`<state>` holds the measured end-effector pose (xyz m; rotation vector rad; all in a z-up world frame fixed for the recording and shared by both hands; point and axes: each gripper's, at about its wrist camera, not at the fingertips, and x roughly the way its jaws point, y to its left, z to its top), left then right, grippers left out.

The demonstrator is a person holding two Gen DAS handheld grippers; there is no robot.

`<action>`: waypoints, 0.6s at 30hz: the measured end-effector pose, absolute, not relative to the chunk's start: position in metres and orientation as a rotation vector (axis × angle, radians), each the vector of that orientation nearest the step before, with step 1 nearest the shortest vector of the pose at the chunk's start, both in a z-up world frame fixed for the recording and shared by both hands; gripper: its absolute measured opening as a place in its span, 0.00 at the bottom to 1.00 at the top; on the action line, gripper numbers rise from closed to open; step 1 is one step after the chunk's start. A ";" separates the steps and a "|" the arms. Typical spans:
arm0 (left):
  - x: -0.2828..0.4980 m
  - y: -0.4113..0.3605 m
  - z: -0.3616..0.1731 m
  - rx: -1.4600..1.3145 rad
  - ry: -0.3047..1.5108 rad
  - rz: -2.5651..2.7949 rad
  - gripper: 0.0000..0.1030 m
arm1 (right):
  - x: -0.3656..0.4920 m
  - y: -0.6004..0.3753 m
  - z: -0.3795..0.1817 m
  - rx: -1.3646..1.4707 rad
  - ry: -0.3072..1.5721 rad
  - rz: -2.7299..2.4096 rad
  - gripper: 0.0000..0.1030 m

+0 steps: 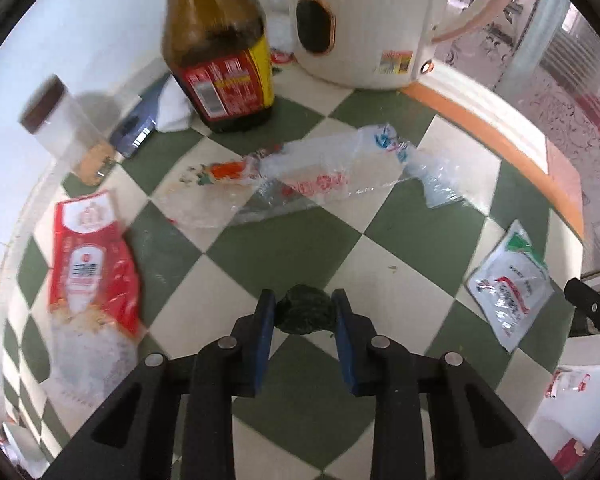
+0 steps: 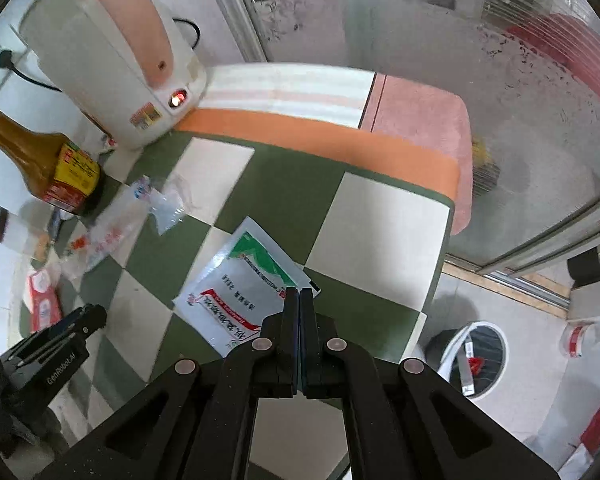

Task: Collect trash
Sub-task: 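Grasp the dark green scrap with the left tool while the right tool grasps the white-green sachet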

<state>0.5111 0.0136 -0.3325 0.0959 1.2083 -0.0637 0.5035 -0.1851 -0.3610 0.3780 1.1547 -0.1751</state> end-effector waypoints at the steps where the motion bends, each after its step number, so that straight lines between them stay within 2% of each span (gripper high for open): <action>1: 0.506 0.011 -0.325 0.103 1.193 -0.061 0.24 | 0.502 -0.181 -0.354 0.383 1.142 -0.167 0.00; 12: 0.470 -0.055 -0.260 0.148 1.096 -0.169 0.24 | 0.444 -0.236 -0.282 0.512 0.965 -0.138 0.00; 16: 0.469 -0.078 -0.261 0.172 1.085 -0.157 0.24 | 0.442 -0.267 -0.291 0.670 1.004 -0.061 0.01; 18: 0.470 -0.077 -0.267 0.176 1.092 -0.111 0.24 | 0.455 -0.271 -0.307 0.719 1.074 -0.020 0.07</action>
